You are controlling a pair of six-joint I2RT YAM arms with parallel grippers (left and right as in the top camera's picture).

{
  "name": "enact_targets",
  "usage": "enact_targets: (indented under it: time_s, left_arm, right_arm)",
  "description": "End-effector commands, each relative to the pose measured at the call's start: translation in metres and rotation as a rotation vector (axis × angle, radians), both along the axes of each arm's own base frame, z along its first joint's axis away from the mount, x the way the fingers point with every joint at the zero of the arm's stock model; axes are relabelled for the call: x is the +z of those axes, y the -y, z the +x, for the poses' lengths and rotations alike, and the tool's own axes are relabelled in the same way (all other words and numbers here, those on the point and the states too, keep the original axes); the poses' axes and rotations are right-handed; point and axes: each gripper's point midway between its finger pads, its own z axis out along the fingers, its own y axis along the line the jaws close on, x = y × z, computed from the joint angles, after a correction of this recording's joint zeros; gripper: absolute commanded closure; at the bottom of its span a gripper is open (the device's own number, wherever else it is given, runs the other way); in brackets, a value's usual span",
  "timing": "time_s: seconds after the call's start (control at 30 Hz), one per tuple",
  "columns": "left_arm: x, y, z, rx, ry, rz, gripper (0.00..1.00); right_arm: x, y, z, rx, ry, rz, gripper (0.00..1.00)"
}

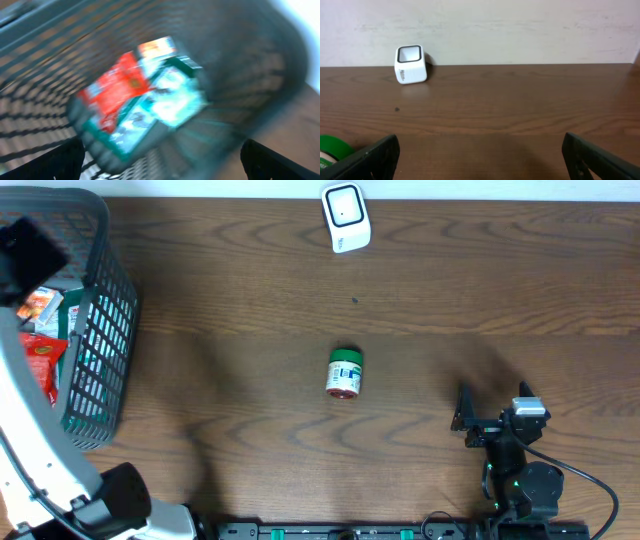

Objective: Scan the item barcode
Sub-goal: 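Release the jar on the table center and withdraw the left gripper, then reach into the basket and grasp the red Hacks candy bag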

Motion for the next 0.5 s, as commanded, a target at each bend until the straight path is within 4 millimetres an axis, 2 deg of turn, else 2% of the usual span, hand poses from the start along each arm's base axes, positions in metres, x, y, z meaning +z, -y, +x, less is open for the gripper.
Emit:
enact_targets:
  time_s: [0.0, 0.17, 0.3, 0.47]
  left_arm:
    - [-0.045, -0.048, -0.025, 0.107, -0.15, -0.029, 0.0]
    - [-0.097, -0.078, -0.044, 0.176, -0.277, -0.075, 0.0]
    - [-0.138, -0.084, -0.048, 0.15, -0.364, -0.113, 0.02]
    - [-0.171, -0.089, -0.042, 0.088, -0.404, -0.103, 0.02]
  right_arm:
    - [-0.001, 0.003, 0.0, -0.012, -0.004, -0.001, 0.01]
    - [-0.001, 0.003, 0.0, -0.012, -0.004, -0.001, 0.01]
    - [-0.001, 0.003, 0.0, -0.012, -0.005, -0.001, 0.01]
    - [-0.001, 0.003, 0.0, -0.012, -0.005, -0.001, 0.01]
